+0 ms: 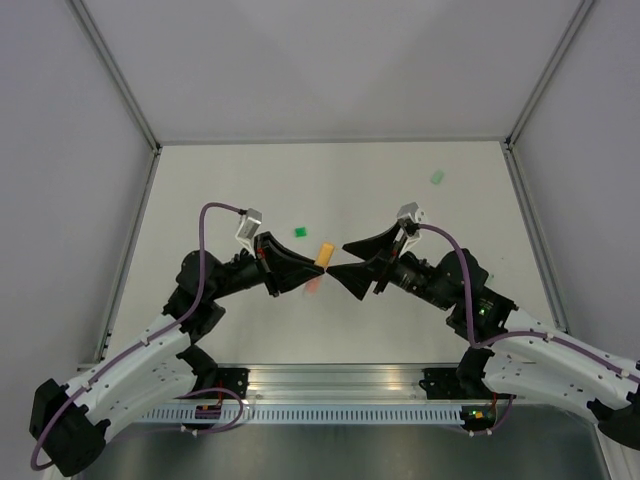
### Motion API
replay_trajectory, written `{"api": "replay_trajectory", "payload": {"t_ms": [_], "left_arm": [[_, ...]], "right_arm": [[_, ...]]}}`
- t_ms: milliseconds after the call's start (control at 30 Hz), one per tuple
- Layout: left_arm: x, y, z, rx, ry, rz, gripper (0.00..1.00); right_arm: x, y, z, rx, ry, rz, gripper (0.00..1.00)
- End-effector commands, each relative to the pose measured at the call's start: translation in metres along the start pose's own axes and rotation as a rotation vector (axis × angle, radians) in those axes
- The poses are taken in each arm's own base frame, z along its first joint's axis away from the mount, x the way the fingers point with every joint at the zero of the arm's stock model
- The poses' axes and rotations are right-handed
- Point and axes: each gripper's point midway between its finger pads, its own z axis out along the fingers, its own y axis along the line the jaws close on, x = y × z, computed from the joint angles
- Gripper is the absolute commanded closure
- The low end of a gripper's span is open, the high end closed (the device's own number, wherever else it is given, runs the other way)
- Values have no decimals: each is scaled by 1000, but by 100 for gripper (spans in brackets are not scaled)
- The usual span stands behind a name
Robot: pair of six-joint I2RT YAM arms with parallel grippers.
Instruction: Insert the pens into the pen caps
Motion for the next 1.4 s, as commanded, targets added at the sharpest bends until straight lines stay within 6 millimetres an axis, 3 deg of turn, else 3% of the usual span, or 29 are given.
{"api": "replay_trajectory", "payload": {"t_ms": [0,200,367,933,1367], "left_arm": [[-19,-2,-2,-5,-96,58,98],[-37,-24,-6,77,-198,-8,98],[-48,-38,-11,125,-248,-43,98],[-49,-29,-19,81,-312,-31,98],[-50,-26,-19,68,-320,-27,98]], "right_arm": [[5,16,-11,-117,-8,-66,19],[16,43,-14,-301,-8,-64,22],[14,49,-5,-342,-24,-39,37],[11,68,19,-455,-72,90,50],[30,62,34,-425,-30,99,58]]}}
